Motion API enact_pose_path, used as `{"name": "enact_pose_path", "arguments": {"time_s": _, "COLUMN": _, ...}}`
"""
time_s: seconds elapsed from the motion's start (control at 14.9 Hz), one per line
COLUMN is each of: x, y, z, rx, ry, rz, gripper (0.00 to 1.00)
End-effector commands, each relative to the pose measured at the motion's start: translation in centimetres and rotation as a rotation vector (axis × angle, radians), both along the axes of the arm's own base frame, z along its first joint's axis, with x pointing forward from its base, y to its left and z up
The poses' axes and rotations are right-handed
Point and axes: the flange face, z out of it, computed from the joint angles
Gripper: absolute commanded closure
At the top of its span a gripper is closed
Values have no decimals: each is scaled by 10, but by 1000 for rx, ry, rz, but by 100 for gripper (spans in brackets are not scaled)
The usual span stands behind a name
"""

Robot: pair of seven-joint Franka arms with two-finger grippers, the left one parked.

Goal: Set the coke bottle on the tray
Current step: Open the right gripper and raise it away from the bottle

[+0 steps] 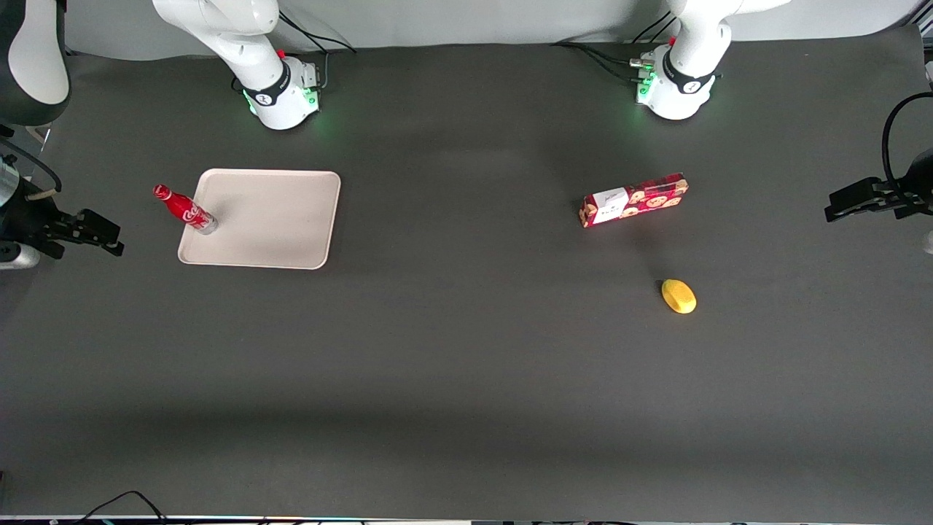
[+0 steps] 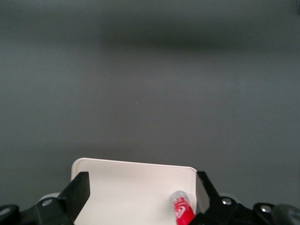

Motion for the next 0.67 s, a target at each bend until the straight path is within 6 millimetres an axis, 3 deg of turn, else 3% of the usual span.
{"name": "enact_pose_path", "arguments": {"time_s": 0.0, "x": 48, "y": 31, "z": 23, "rx": 66, "ry": 31, "rz": -90, "gripper": 0}}
{"name": "enact_pose_path", "arguments": {"time_s": 0.34, "x": 47, "y": 39, "z": 28, "rx": 84, "ry": 24, "rz": -82, "gripper": 0}}
{"name": "enact_pose_path", "arguments": {"time_s": 0.6, "x": 24, "y": 41, "z": 35, "rx": 77, "ry": 112, "rz": -84, "gripper": 0}}
